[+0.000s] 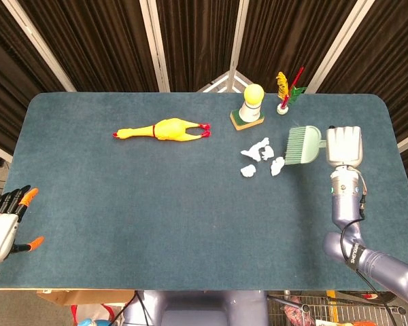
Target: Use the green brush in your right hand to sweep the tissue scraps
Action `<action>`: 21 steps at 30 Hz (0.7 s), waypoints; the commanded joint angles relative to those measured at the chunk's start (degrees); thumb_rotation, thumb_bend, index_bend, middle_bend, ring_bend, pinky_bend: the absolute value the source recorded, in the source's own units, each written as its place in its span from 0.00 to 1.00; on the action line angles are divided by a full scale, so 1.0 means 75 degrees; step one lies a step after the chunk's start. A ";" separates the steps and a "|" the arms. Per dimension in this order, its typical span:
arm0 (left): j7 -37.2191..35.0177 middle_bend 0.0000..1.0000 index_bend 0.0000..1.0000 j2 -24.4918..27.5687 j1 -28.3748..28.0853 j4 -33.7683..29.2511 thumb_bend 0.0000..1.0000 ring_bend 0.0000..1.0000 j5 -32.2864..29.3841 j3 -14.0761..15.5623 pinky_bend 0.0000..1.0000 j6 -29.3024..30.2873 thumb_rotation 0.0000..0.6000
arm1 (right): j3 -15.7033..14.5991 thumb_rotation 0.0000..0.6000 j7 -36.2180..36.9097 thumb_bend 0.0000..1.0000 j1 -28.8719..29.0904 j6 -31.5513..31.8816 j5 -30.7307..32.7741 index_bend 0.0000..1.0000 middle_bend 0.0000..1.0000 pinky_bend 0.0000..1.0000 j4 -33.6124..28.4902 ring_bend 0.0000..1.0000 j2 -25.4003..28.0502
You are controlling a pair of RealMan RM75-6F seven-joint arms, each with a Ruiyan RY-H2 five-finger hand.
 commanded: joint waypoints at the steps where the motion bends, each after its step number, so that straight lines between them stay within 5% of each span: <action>1: 0.0033 0.00 0.00 -0.0024 -0.0018 -0.0003 0.00 0.00 0.0007 -0.0007 0.02 -0.0009 1.00 | 0.0128 1.00 -0.0026 0.58 0.0022 0.0317 -0.0180 0.76 0.97 0.82 -0.1074 0.97 0.0424; 11: 0.0034 0.00 0.00 -0.0063 -0.0058 0.0031 0.00 0.00 -0.0018 -0.0019 0.02 -0.0054 1.00 | -0.0112 1.00 -0.0488 0.58 0.0517 0.0510 -0.0349 0.77 0.97 0.82 -0.2680 0.97 -0.0017; 21: -0.0112 0.00 0.00 -0.0011 -0.0058 0.0048 0.00 0.00 -0.0049 -0.0010 0.02 -0.0086 1.00 | -0.0713 1.00 -0.0632 0.58 0.0890 0.0330 -0.0394 0.77 0.97 0.82 -0.1970 0.97 -0.1189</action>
